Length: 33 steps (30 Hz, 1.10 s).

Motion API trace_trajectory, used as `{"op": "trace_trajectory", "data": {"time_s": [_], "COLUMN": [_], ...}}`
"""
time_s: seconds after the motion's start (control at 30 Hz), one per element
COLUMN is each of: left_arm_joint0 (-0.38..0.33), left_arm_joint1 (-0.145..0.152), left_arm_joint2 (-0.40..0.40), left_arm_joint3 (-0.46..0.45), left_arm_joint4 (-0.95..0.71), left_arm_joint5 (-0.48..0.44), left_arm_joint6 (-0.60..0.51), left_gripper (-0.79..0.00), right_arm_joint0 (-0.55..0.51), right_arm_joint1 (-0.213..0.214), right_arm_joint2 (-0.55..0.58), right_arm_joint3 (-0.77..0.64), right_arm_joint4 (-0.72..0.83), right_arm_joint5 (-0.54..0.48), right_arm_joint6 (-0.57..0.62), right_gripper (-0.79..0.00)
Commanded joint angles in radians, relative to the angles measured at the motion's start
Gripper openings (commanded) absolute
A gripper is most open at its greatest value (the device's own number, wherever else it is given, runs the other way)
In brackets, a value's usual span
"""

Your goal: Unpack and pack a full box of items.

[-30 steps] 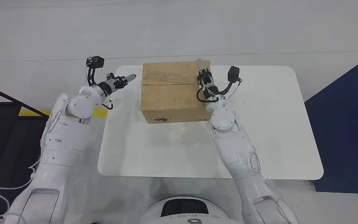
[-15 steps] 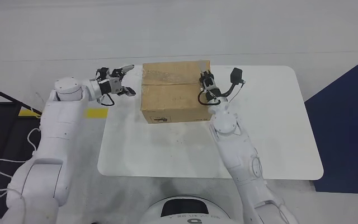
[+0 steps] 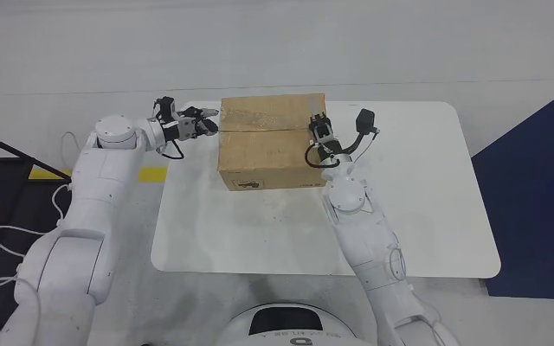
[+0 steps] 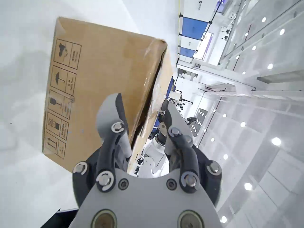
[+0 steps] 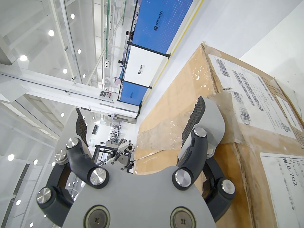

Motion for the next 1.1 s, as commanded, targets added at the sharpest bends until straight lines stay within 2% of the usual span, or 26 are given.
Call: {"op": "trace_trajectory", "data": {"time_s": [0.0, 0.13, 0.57, 1.07], "left_arm_joint0": [-0.008, -0.019, -0.009, 0.138], "left_arm_joint1": [-0.002, -0.003, 0.022, 0.074], "left_arm_joint2": [0.004, 0.010, -0.012, -0.088], "left_arm_joint3": [0.006, 0.014, -0.027, -0.220], "left_arm_joint4": [0.003, 0.019, 0.066, 0.080], "left_arm_joint5": [-0.014, -0.056, -0.178, -0.111], "left_arm_joint6": [0.002, 0.017, 0.019, 0.006], "left_gripper": [-0.646, -0.785, -0.785, -0.785], "right_arm_joint0": [0.001, 0.001, -0.005, -0.016], "right_arm_joint1": [0.000, -0.001, -0.001, -0.002], "right_arm_joint2": [-0.005, -0.015, -0.041, -0.065], "right_arm_joint3": [-0.001, -0.006, -0.040, -0.060], "right_arm_joint4": [-0.001, -0.003, -0.026, -0.071], "right_arm_joint5": [0.002, 0.007, 0.021, 0.006], "right_arm_joint6": [-0.002, -0.007, -0.038, -0.106], "right_gripper": [0.000, 0.000, 0.000, 0.000]}}
